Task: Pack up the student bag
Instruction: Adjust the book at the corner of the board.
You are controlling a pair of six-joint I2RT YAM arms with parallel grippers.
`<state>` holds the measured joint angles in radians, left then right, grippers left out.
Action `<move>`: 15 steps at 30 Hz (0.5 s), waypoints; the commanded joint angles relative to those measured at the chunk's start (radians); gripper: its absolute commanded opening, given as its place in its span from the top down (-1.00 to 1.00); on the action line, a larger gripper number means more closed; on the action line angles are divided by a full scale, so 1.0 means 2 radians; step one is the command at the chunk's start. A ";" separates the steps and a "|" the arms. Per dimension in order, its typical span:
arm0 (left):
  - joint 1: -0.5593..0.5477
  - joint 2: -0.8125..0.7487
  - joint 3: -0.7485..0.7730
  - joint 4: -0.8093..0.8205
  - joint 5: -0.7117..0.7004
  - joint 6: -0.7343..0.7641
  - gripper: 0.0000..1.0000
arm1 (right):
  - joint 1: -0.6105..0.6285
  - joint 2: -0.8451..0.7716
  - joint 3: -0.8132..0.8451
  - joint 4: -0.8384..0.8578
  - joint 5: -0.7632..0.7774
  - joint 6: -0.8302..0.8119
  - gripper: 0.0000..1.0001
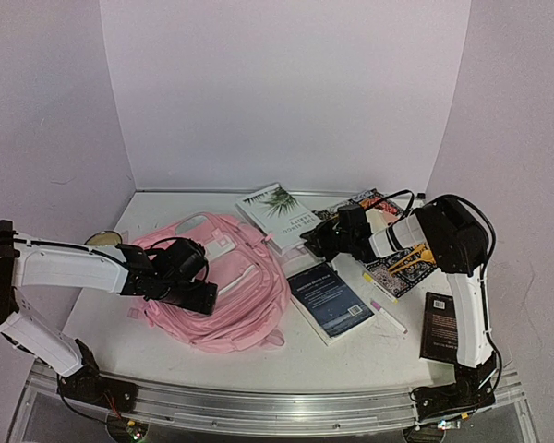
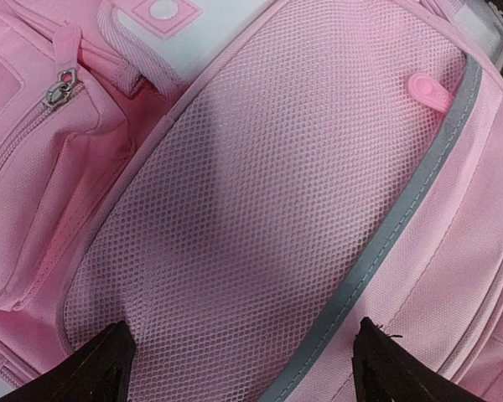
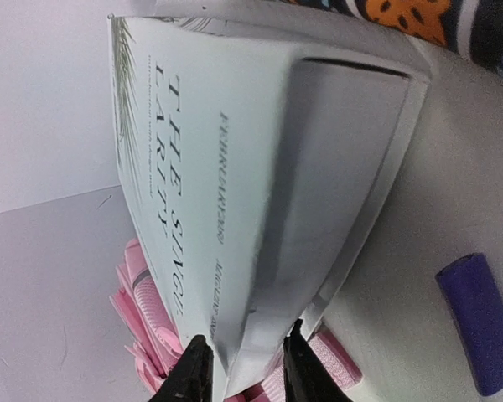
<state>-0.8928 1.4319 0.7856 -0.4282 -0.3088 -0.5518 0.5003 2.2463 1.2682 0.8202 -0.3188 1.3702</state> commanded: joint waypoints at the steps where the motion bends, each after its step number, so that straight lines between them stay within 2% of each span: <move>1: 0.004 -0.012 0.022 -0.011 0.004 -0.005 -0.84 | 0.004 -0.021 0.001 0.029 -0.008 0.011 0.54; 8: 0.004 -0.013 0.025 -0.008 0.004 -0.005 -0.84 | 0.003 -0.022 -0.001 0.037 -0.002 0.024 0.64; 15: 0.004 -0.011 0.026 -0.006 0.009 -0.007 -0.84 | 0.003 -0.006 0.002 0.039 0.011 0.043 0.66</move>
<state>-0.8915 1.4315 0.7929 -0.4297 -0.3039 -0.5521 0.5007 2.2463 1.2685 0.8612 -0.3187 1.4276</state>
